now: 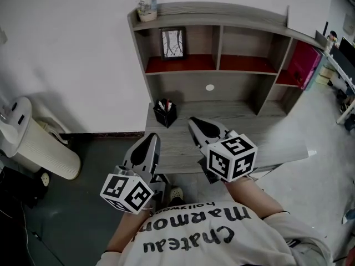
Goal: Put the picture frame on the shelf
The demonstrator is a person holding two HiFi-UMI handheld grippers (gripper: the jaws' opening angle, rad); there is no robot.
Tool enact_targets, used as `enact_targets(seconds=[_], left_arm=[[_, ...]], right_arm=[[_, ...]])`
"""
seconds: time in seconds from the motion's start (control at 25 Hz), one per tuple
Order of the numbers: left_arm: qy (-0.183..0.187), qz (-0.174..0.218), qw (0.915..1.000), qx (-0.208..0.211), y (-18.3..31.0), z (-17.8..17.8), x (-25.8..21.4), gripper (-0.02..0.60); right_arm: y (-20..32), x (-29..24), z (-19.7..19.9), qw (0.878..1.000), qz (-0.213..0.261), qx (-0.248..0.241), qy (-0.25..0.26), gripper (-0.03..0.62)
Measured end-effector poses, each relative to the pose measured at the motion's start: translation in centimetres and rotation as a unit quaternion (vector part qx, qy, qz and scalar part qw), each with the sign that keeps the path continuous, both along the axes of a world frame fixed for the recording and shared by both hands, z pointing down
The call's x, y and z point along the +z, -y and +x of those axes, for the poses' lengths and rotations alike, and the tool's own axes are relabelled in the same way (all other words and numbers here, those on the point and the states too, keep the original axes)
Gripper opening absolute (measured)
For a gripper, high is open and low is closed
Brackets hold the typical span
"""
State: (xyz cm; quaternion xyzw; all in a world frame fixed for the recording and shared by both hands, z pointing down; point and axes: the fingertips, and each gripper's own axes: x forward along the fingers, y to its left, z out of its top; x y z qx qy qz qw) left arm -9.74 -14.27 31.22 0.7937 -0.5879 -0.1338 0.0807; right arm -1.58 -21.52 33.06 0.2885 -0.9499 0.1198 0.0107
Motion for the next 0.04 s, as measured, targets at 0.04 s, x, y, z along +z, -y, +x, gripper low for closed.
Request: enact_targets(seconds=[0.04], left_arm=[[0.0,0.0,1.0,0.0,-0.17,0.13,0.0,0.017]], right_arm=[[-0.27,0.11,0.0,1.0,-0.002,-0.003,-0.001,0.005]])
